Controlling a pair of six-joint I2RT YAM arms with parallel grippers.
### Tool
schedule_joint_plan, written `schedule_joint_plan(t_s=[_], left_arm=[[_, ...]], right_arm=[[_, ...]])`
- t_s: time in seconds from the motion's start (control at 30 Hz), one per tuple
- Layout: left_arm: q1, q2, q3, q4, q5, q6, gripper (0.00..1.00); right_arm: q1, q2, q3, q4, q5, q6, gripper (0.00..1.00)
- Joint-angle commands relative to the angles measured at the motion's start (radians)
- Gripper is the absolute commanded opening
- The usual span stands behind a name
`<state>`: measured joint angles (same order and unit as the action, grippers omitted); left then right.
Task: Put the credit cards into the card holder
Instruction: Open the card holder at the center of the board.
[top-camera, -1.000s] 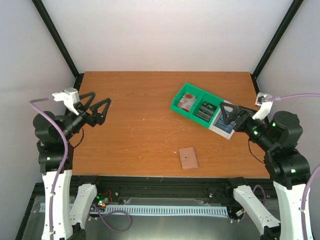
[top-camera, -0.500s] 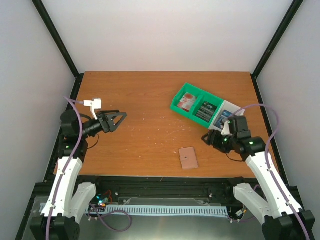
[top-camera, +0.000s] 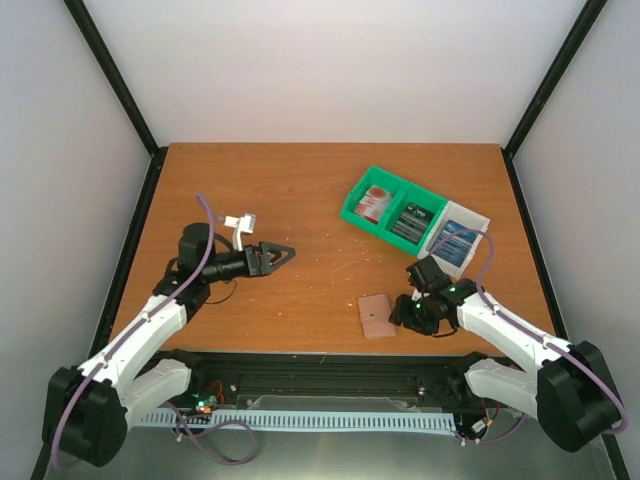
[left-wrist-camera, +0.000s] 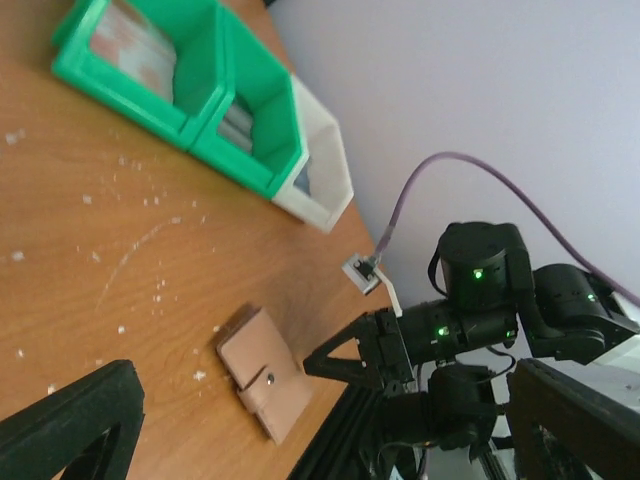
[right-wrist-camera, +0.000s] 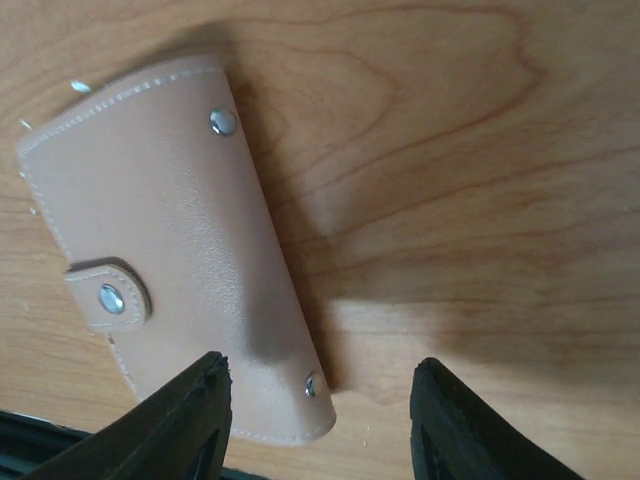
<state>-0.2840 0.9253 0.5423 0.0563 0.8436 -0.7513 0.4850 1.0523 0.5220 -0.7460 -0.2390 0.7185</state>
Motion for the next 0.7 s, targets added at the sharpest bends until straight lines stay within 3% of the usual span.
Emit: schedule_joint_plan(t_s=[0.0, 0.23, 0.4, 0.57, 0.67], left_arm=[[-0.088, 0.061, -0.001, 0.012, -0.087, -0.039, 1.0], [-0.204, 0.17, -0.023, -0.038, -0.165, -0.045, 1.0], [-0.322, 0.239, -0.015, -0.046, -0.29, -0.039, 1.0], [-0.406, 0.381, 0.041, -0.039, -0.346, -0.011, 1.0], [-0.462, 0.459, 0.081, -0.023, -0.379, 0.009, 1.0]], right_arm=[[0.035, 0.046, -0.044, 0.141, -0.016, 0.029, 0.45], [0.125, 0.063, -0.128, 0.35, -0.062, 0.133, 0.34], [0.156, 0.01, -0.169, 0.458, -0.071, 0.205, 0.33], [0.156, -0.01, -0.153, 0.389, 0.071, 0.184, 0.46], [0.156, 0.003, -0.171, 0.403, 0.107, 0.147, 0.48]])
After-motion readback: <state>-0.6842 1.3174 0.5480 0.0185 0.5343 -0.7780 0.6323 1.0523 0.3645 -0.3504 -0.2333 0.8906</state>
